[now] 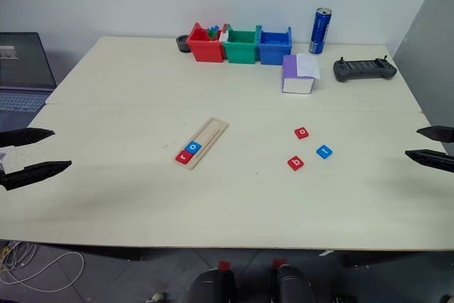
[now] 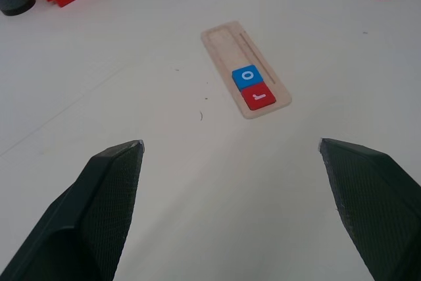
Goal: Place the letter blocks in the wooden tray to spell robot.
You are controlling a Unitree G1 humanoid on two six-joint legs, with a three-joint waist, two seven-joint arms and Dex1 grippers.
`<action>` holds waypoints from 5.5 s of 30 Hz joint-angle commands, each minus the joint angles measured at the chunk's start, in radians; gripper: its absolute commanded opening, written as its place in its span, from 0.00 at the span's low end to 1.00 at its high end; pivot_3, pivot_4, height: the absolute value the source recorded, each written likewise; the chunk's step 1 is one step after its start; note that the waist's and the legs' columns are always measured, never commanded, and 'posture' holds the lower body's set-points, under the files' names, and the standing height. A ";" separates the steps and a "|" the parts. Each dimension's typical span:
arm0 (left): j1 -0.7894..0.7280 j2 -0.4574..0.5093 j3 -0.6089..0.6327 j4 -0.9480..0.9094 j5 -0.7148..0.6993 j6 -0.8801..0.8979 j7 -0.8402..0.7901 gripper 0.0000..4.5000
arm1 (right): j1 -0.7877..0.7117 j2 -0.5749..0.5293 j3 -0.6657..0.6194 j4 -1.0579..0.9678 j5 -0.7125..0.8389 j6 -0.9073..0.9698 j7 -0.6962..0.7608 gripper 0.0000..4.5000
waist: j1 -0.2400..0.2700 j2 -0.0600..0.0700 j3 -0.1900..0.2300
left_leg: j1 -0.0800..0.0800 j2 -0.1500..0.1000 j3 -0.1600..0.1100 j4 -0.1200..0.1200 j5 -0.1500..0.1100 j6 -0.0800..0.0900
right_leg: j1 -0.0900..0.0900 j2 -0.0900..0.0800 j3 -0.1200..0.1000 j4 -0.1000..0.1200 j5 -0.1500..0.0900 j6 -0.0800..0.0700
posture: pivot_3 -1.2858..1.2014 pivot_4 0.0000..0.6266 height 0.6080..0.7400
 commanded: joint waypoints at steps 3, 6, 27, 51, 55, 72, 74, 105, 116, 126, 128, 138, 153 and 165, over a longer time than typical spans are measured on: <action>-0.026 -0.001 -0.001 0.002 -0.001 -0.007 -0.003 1.00 | -0.015 -0.016 -0.016 0.002 -0.006 -0.019 0.032 0.99 | 0.000 0.000 0.000 | 0.000 0.000 0.000 0.000 0.000 0.000 | 0.000 0.000 0.000 0.000 0.000 0.000 | 0.52 0.24 1.00; -0.026 -0.002 -0.014 -0.004 0.010 0.011 0.017 1.00 | -0.026 -0.016 -0.010 0.005 -0.005 -0.008 0.037 0.99 | 0.000 0.000 0.000 | 0.000 0.000 0.000 0.000 0.000 0.000 | 0.000 0.000 0.000 0.001 0.000 0.000 | 0.52 0.24 1.00; 0.063 -0.572 -0.306 -0.436 0.186 -0.054 0.606 1.00 | -0.102 0.328 0.257 -0.661 0.081 0.196 -0.259 0.99 | -0.001 -0.001 -0.001 | 0.002 0.000 0.000 0.007 0.000 0.000 | 0.001 0.000 0.003 0.011 0.000 0.001 | 0.52 0.24 1.00; -0.137 -0.727 -0.477 -0.236 0.304 -0.027 0.844 1.00 | -0.087 0.492 0.381 -0.817 0.094 0.238 -0.429 0.99 | 0.009 -0.002 -0.001 | 0.001 0.000 -0.002 0.017 0.000 0.000 | 0.002 0.000 0.001 0.017 0.001 0.001 | 0.52 0.24 1.00; -0.147 -0.738 -0.506 -0.220 0.319 -0.032 0.850 1.00 | -0.086 0.493 0.379 -0.813 0.096 0.234 -0.432 0.99 | 0.009 -0.002 -0.001 | 0.001 0.000 -0.002 0.017 0.000 0.000 | 0.002 0.000 0.001 0.017 0.001 0.001 | 0.52 0.24 1.00; -0.178 -0.757 -0.525 -0.181 0.333 -0.001 0.902 1.00 | -0.064 0.493 0.398 -0.817 0.075 0.220 -0.434 0.99 | 0.009 -0.003 -0.001 | 0.001 0.000 -0.002 0.017 0.000 0.000 | 0.002 0.000 0.001 0.017 0.001 0.001 | 0.52 0.24 1.00; -0.187 -0.761 -0.528 -0.173 0.338 0.006 0.912 1.00 | -0.068 0.498 0.398 -0.819 0.077 0.223 -0.437 0.99 | 0.009 -0.003 -0.001 | 0.001 0.000 -0.002 0.017 0.000 0.000 | 0.002 0.000 0.001 0.017 0.001 0.001 | 0.52 0.24 1.00; -0.295 -0.714 -0.582 -0.079 0.369 0.131 0.833 0.76 | -0.081 0.527 0.428 -0.832 0.067 0.221 -0.456 1.00 | 0.009 -0.003 -0.002 | 0.002 0.000 -0.003 0.017 0.000 0.000 | 0.005 0.000 0.001 0.017 0.001 0.001 | 0.52 0.24 1.00; -0.227 -0.465 -0.660 -0.061 0.285 -0.138 0.242 0.76 | 0.048 0.456 0.324 -0.910 0.079 0.234 -0.507 1.00 | 0.010 -0.003 -0.002 | 0.002 0.000 -0.002 0.016 0.000 0.000 | 0.004 -0.001 0.000 0.016 0.000 0.000 | 0.52 0.24 1.00; -0.489 -0.478 -0.817 0.332 0.396 -0.426 -0.070 0.76 | 0.086 0.439 0.303 -0.955 0.098 0.250 -0.534 1.00 | 0.017 -0.003 -0.002 | 0.001 -0.001 -0.003 0.017 0.000 0.001 | 0.004 0.000 -0.001 0.016 0.000 0.000 | 0.52 0.24 1.00; -0.553 -0.513 -0.832 0.412 0.413 -0.470 -0.096 0.76 | 0.090 0.438 0.300 -0.962 0.101 0.254 -0.539 1.00 | 0.018 -0.004 -0.002 | 0.001 -0.001 -0.003 0.017 0.000 0.001 | 0.004 -0.001 -0.001 0.016 0.000 0.000 | 0.52 0.24 1.00; -0.759 -0.662 -0.796 0.698 0.410 -0.579 -0.193 0.76 | 0.114 0.432 0.281 -1.004 0.120 0.266 -0.581 1.00 | 0.008 -0.005 -0.002 | -0.003 -0.001 -0.003 0.019 -0.001 0.002 | 0.001 0.000 -0.001 0.016 0.001 0.001 | 0.52 0.24 1.00; -0.795 -0.653 -0.800 0.743 0.472 -0.649 -0.188 0.76 | 0.111 0.419 0.282 -0.989 0.121 0.258 -0.575 1.00 | 0.001 -0.005 -0.002 | -0.002 -0.001 -0.004 0.019 0.000 0.001 | 0.001 0.000 -0.001 0.017 0.001 0.001 | 0.52 0.24 1.00; -0.802 -0.652 -0.806 0.730 0.503 -0.599 -0.151 0.76 | 0.097 0.423 0.293 -0.978 0.120 0.257 -0.573 1.00 | 0.000 -0.005 -0.002 | -0.002 0.000 -0.004 0.019 0.000 0.001 | 0.001 0.000 0.000 0.017 0.001 0.001 | 0.52 0.24 1.00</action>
